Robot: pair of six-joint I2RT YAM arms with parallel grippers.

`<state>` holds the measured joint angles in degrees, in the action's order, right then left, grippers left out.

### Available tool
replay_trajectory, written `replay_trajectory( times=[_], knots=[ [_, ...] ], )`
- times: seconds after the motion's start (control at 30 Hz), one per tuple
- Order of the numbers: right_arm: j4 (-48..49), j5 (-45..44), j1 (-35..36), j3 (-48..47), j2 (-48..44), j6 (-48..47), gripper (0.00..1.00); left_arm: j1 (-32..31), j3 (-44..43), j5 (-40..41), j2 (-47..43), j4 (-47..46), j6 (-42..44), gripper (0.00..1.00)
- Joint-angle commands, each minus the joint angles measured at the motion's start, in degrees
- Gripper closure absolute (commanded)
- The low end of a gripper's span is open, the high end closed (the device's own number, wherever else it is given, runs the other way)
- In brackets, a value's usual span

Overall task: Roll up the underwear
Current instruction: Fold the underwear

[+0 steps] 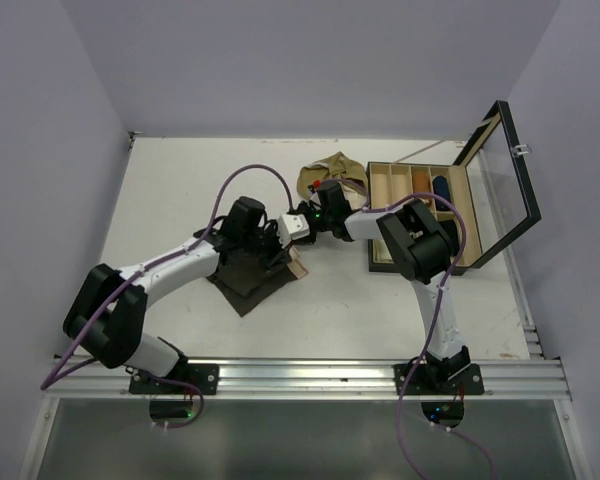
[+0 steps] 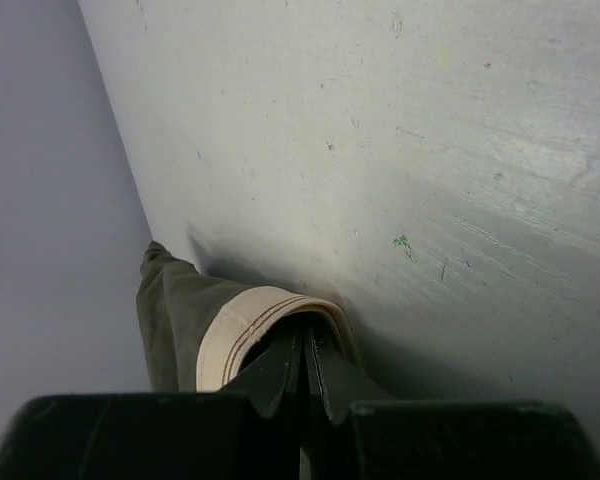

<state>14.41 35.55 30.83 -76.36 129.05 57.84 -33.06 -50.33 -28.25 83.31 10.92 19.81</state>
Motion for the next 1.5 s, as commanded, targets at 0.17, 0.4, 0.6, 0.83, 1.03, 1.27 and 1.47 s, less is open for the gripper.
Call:
replay_trajectory(
  times=[0.17, 0.4, 0.6, 0.83, 1.03, 1.27, 1.47],
  knots=[
    [-1.32, -3.03, -0.07, 1.65, 2.34, 0.34, 0.96, -1.57, -0.48, -1.54, 6.59, -6.78, -4.34, 1.0],
    [-1.32, -2.94, -0.15, 2.44, 2.95, 0.43, 0.96, -2.27, -0.92, -3.3, 9.85, -8.9, -5.75, 1.0],
    [-1.58, -3.38, -0.16, 2.71, 2.87, 0.08, 0.97, -2.98, 0.49, -3.13, 9.94, -8.37, -4.96, 1.0],
    [-1.67, -3.65, -0.16, 2.88, 3.05, 0.43, 1.0, -3.5, 1.81, -2.87, 12.13, -9.34, -5.4, 1.0],
    [-1.76, -3.47, -0.16, 2.97, 3.13, 0.34, 1.0, -3.5, 0.76, -2.16, 15.04, -9.6, -5.49, 1.0],
    [-1.94, -3.29, -0.16, 3.67, 3.57, 0.34, 1.0, -3.59, 0.23, -1.46, 15.75, -9.95, -6.98, 1.0],
    [-1.85, -3.47, -0.16, 4.55, 3.4, 0.6, 1.0, -3.5, 0.76, -1.9, 13.02, -12.41, -7.86, 1.0]
  ],
)
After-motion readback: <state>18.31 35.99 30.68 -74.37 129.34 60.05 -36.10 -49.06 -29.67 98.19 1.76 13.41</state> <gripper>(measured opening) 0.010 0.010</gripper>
